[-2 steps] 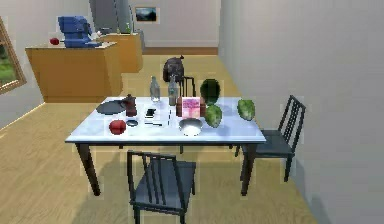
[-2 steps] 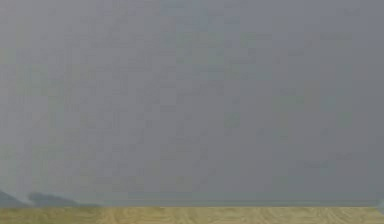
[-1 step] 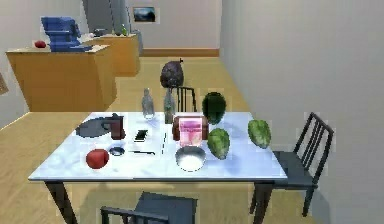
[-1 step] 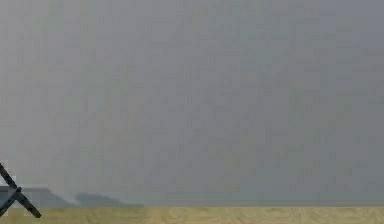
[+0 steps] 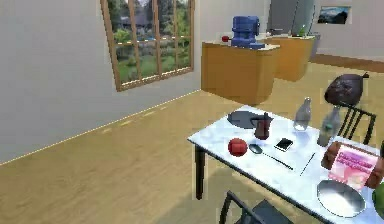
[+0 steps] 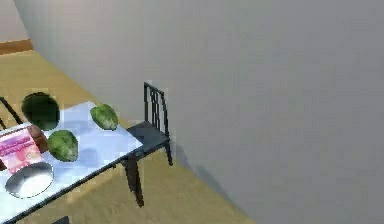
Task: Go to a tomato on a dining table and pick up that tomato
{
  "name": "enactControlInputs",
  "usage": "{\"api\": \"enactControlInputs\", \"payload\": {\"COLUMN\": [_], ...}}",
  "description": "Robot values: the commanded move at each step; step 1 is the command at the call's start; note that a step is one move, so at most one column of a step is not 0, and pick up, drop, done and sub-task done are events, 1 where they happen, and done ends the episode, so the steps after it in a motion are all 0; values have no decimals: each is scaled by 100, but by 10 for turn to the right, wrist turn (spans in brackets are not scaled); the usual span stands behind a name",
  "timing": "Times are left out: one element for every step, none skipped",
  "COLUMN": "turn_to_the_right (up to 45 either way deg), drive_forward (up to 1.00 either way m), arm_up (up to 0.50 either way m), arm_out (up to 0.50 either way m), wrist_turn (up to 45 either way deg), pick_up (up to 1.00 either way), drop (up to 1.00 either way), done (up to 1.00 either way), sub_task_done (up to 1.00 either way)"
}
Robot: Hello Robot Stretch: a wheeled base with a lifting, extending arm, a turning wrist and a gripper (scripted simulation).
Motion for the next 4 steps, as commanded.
{"api": "enactControlInputs", "payload": {"turn_to_the_right": [-450, -270, 450, 120], "drive_forward": [0, 0, 0, 0], "arm_up": [0, 0, 0, 0], "arm_out": [0, 0, 0, 0], "wrist_turn": [0, 0, 0, 0], "pick_up": [0, 0, 0, 0], "drop": [0, 0, 0, 0], "done": [0, 0, 0, 0], "sub_task_done": [0, 0, 0, 0]}}
